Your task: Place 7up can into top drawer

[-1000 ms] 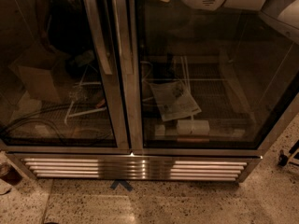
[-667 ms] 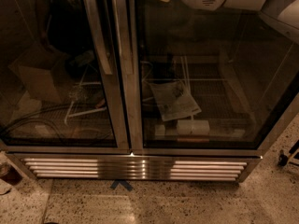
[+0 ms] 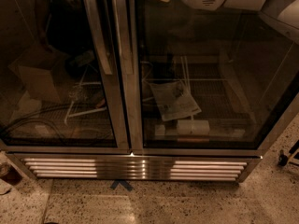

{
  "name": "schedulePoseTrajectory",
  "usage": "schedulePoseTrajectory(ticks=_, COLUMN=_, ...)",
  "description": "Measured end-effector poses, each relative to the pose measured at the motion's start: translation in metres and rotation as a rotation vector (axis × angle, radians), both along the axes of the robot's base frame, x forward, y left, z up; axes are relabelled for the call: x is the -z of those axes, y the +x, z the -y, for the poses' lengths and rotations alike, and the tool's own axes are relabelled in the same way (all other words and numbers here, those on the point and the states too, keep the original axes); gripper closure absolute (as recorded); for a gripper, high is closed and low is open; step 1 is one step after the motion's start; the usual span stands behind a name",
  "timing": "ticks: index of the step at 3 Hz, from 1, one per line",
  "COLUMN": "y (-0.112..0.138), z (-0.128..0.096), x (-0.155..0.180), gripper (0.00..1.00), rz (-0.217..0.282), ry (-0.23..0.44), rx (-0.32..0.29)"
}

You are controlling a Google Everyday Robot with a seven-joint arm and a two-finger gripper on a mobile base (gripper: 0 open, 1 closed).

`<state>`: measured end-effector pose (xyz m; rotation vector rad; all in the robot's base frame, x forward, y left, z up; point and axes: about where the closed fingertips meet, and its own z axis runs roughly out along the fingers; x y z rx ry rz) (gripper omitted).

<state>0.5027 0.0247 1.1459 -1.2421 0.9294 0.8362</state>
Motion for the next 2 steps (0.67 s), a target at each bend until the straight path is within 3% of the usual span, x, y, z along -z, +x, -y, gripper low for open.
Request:
schedulePoseTrajectory(ticks=1, y=0.0000, z=0.0000, x=0.0000, gripper=0.35, rz=0.000, ry=0.000, rx=0.000)
schedulePoseTrajectory(ticks=2, y=0.0000, z=0.0000, x=0.0000, gripper=0.04, rz=0.000, ry=0.000, rx=0.000)
